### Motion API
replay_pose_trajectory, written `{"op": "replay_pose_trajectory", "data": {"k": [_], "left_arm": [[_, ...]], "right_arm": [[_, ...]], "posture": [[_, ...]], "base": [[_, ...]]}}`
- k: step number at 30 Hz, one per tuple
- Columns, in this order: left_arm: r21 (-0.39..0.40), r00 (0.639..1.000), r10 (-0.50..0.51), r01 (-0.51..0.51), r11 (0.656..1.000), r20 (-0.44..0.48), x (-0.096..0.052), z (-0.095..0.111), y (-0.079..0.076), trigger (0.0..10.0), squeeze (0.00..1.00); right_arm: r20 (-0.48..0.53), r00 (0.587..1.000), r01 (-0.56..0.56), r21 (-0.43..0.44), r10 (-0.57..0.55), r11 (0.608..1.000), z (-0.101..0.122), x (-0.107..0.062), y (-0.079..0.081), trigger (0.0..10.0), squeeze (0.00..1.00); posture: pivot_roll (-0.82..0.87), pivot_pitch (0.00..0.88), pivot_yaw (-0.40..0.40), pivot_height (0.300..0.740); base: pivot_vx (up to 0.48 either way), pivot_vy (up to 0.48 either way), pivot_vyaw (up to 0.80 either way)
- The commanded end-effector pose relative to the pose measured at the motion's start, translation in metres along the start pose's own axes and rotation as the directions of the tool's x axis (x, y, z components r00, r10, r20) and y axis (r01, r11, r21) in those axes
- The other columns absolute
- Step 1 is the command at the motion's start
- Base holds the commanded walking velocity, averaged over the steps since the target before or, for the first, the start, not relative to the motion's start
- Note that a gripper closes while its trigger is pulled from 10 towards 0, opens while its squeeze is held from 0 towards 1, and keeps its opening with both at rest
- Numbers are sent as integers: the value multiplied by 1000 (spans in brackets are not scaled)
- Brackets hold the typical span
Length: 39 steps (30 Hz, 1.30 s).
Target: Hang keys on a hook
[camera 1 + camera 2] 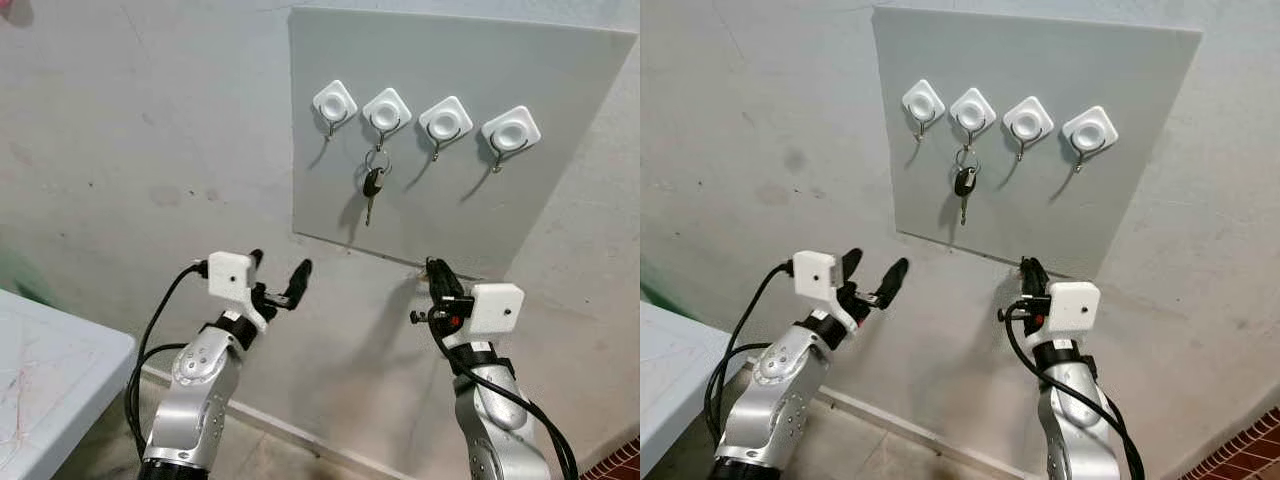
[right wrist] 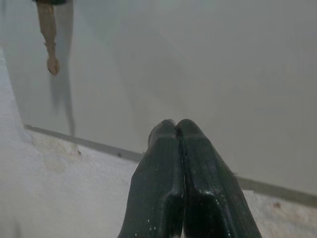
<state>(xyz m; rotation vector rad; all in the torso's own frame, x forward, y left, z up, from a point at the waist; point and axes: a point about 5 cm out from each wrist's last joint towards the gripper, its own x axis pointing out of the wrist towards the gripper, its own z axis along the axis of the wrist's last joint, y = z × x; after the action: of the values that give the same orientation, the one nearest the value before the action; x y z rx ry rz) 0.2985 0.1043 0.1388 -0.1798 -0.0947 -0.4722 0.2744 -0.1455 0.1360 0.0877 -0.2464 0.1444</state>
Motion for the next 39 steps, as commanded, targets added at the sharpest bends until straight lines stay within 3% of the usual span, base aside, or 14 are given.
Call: {"op": "replay_pose_trajectory", "data": {"k": [1,10,17,25,39], "left_arm": [[29,998,-54,53,998,22,3,11,-7,10000,0],[57,988,-149,147,988,33,4,17,-25,10000,0],[71,969,-241,237,969,54,9,26,-45,10000,0],[97,952,-299,292,952,72,14,36,-54,10000,0],[148,929,-356,339,929,105,13,53,-60,10000,0]], "right_arm": [[35,998,-43,9,43,999,9,8,4,10000,0],[120,989,-89,25,85,996,31,18,11,10000,0],[222,974,-57,29,49,998,59,23,4,10000,0],[292,956,-36,23,28,999,79,25,-2,10000,0],[327,944,-43,20,34,999,95,8,-14,10000,0]], "posture": [[-33,0,12,740],[-32,0,9,740],[-51,0,25,740],[-65,0,36,740],[-69,0,49,740]], "base": [[0,0,0],[0,0,0],[0,0,0],[0,0,0],[0,0,0]]}}
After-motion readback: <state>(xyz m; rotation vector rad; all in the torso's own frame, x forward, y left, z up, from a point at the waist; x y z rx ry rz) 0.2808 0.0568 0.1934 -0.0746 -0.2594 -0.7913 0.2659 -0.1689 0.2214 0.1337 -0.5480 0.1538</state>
